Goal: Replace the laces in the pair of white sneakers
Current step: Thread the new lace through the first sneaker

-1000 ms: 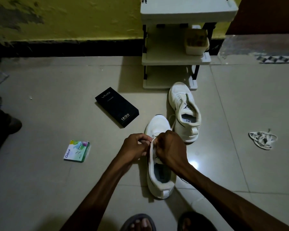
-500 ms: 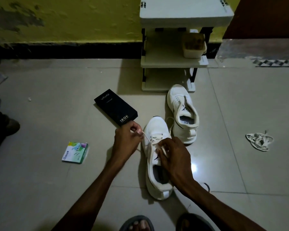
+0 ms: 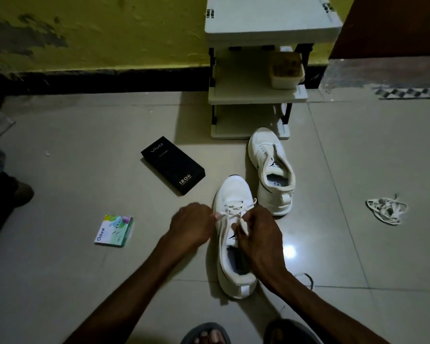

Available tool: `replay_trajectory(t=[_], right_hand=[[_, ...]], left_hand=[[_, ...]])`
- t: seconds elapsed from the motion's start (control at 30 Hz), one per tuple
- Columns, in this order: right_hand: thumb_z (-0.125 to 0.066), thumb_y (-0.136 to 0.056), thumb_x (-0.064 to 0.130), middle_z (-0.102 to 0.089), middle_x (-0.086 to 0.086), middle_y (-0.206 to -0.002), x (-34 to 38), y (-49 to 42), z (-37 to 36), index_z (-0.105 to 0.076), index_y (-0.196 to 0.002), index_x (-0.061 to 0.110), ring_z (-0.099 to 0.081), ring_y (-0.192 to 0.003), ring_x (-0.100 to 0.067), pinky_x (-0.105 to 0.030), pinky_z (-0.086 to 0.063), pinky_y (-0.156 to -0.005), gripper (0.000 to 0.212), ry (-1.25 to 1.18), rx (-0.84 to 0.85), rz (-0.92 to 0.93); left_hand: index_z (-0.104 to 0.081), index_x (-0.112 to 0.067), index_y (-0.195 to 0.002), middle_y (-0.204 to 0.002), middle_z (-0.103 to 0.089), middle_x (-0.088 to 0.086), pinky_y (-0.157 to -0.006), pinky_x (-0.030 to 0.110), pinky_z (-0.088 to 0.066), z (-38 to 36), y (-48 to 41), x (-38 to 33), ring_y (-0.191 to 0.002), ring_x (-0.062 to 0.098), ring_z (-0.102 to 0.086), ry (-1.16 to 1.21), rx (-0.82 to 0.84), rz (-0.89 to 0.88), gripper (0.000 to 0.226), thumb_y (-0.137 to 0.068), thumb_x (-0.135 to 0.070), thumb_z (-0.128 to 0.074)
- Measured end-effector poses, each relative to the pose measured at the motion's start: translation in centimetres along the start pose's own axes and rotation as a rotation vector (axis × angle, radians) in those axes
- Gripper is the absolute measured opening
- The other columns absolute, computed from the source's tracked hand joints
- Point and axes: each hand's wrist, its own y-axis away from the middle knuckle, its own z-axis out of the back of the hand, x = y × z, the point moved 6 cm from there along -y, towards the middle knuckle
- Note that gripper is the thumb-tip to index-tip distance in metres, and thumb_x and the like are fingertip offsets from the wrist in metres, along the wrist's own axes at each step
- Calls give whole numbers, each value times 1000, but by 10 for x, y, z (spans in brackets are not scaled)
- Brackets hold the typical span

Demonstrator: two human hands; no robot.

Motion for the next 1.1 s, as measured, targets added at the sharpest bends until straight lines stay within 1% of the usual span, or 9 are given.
replay_trajectory(t=[0.07,0.2,0.33,0.53,0.63,0.77,0.87,0.97,1.1], right_hand=[[-71,-82,31,-46,21,-83,-2,0,0,-46,-89,27,-47,-80,11,-2,-34,-68,26,10,13,-24],[-71,-82,32,-46,14,-78,-5,-3,-5,-42,-82,27,-44,-70,-2,-13,-31,-61,29,93,45,-56],[-72,-82,32,-47,12,-79,-5,-3,-6,-43,-81,28,-43,-68,-1,-11,-29,-58,29,122,70,-75],[-71,-83,31,-50,9,-82,-3,-5,-6,-45,-82,27,-45,-70,-5,-9,-28,-58,27,128,96,-96],[-72,-82,33,-49,10,-82,-1,-5,-4,-44,-83,28,-45,-70,-3,-8,-29,-59,28,117,103,-99],[-73,-80,36,-51,17,-75,3,-6,8,-50,-81,28,-51,-71,2,-5,-35,-62,24,67,83,-23],[-74,-80,40,-63,13,-68,0,-12,24,-61,-77,28,-59,-69,1,-6,-41,-62,18,8,114,-60],[-75,-78,40,-67,14,-65,-1,-17,32,-69,-73,27,-62,-66,4,-7,-42,-59,15,-20,165,-125],[-74,-81,30,-68,15,-66,-10,-22,32,-69,-67,28,-63,-66,4,-11,-41,-58,15,-23,249,-205]], left_hand=[[-65,-20,-65,-71,-65,2,-65,28,-40,-9,2,-1,-71,23,-60,446,150,-83,41,-100,-32,-47],[-53,-22,-56,-63,-51,-11,-58,21,-36,82,23,-19,-62,7,-44,1436,-19,-320,51,-103,-14,-36],[-54,-21,-61,-73,-50,-7,-65,20,-42,166,55,-52,-72,8,-49,1775,-19,-666,54,-106,-30,-25],[-53,-19,-85,-75,-66,-1,-68,26,-52,175,66,-75,-73,13,-63,2153,140,-742,12,-85,-9,-46],[-54,-18,-83,-69,-57,-4,-63,21,-46,172,65,-76,-66,9,-53,1948,114,-654,21,-99,-18,-40],[-54,-21,-105,-69,-46,-4,-59,26,-38,144,46,-59,-61,11,-43,877,-154,-331,18,-105,-23,-36],[-43,-22,-100,-85,-58,4,-69,37,-47,104,33,-43,-77,21,-57,434,-265,-154,10,-99,-12,-42],[-47,-18,-85,-79,-68,9,-67,34,-52,60,22,-35,-73,23,-63,494,-174,-82,17,-89,-2,-44],[-62,-14,-76,-64,-70,1,-58,24,-44,26,14,-29,-50,8,-57,735,-112,-23,21,-95,-16,-53]])
